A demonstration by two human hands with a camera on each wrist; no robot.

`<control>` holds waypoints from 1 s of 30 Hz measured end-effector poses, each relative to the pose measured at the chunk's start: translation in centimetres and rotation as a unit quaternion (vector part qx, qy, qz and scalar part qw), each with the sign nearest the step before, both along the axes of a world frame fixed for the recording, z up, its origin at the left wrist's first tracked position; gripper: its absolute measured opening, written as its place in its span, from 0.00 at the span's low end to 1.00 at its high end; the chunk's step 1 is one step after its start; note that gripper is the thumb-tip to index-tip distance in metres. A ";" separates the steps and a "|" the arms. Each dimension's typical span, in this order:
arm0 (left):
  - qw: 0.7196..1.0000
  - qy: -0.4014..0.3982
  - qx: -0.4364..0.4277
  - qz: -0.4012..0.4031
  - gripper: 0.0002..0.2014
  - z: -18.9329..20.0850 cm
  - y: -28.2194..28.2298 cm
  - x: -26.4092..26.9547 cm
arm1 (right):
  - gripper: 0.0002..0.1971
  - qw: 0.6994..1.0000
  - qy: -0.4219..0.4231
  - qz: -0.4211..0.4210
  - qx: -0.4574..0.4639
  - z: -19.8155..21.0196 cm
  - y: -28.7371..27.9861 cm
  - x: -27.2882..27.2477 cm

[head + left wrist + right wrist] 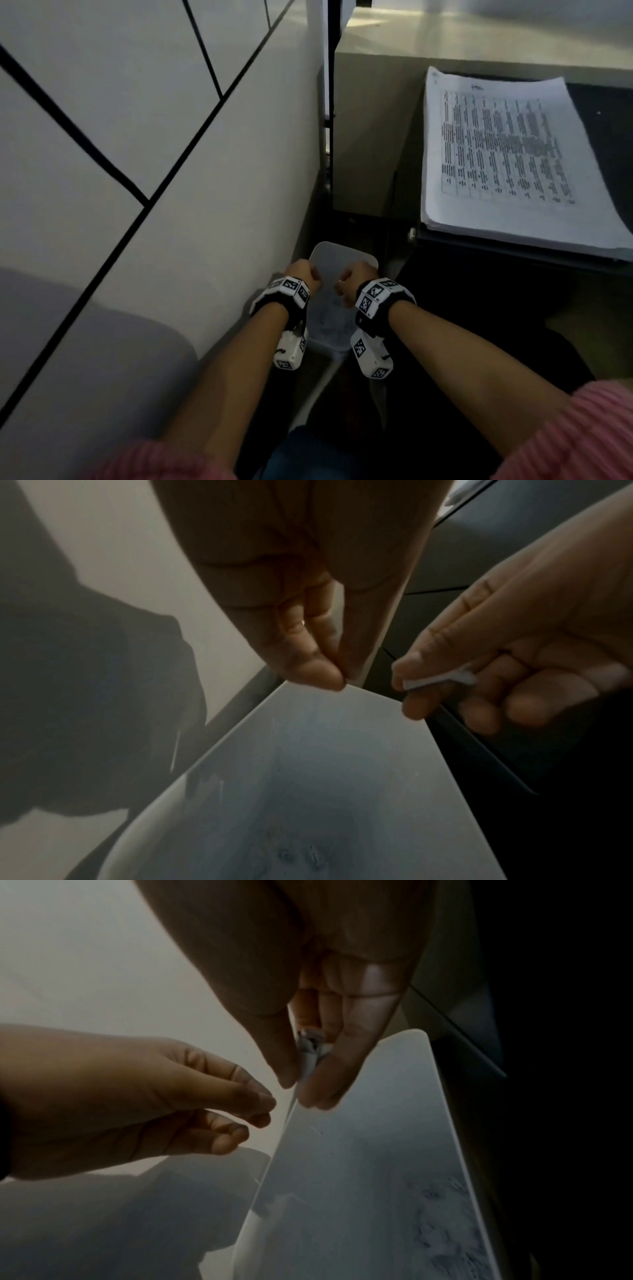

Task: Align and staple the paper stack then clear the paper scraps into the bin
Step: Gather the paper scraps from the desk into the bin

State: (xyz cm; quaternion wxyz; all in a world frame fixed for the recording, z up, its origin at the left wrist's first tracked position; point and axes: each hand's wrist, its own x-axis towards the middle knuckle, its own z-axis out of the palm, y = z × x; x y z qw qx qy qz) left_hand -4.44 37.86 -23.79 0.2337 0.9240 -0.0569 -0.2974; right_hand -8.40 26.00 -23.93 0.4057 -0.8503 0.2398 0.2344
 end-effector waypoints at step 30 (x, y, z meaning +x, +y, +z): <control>0.984 -0.164 0.055 -0.051 0.19 14.2 -3.1 -0.8 | 0.24 0.965 -0.200 0.115 0.122 15.1 -1.8 -3.5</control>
